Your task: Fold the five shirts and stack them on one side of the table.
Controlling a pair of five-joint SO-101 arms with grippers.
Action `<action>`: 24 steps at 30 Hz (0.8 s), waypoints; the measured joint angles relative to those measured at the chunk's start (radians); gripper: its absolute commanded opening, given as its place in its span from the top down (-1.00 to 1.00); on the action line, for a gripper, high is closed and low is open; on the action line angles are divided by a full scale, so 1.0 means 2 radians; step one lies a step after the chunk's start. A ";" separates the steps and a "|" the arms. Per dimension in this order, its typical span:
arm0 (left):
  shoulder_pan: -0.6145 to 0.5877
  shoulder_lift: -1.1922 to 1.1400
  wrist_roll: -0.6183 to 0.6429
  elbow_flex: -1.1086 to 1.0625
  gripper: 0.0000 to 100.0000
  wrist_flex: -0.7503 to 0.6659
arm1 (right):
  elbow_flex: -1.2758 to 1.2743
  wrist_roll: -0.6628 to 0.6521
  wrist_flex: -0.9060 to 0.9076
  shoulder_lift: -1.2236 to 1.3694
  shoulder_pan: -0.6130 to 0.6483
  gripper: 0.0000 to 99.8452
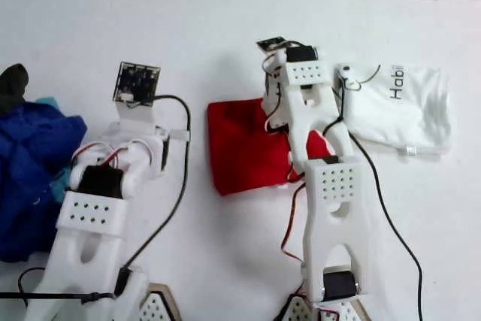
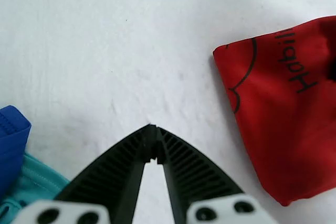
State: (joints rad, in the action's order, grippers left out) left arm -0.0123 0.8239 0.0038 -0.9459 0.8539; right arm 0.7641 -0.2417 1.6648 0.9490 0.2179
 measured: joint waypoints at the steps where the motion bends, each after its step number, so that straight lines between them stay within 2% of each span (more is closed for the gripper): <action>1: -0.005 0.000 0.000 0.000 0.95 0.000 | 0.003 0.000 0.003 0.000 0.000 0.69; 5: -0.025 0.000 0.000 0.000 0.95 0.000 | 0.015 0.000 0.012 0.001 0.002 0.64; 9: -0.039 0.000 -0.002 0.000 0.95 0.000 | 0.015 0.001 0.017 -0.002 0.004 0.31; 11: -0.040 0.000 -0.012 0.000 0.95 0.000 | 0.014 0.012 0.024 -0.006 0.005 0.23; 16: -0.041 0.000 -0.028 0.000 0.95 0.000 | 0.012 0.028 0.036 -0.028 0.007 0.26; 24: -0.041 0.000 -0.028 0.000 0.95 0.000 | 0.011 0.092 0.038 -0.100 0.008 0.26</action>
State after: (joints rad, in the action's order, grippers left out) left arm -0.0936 0.8239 -0.0529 -0.9459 0.8539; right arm 0.7856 -0.0575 1.7400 0.7495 0.2348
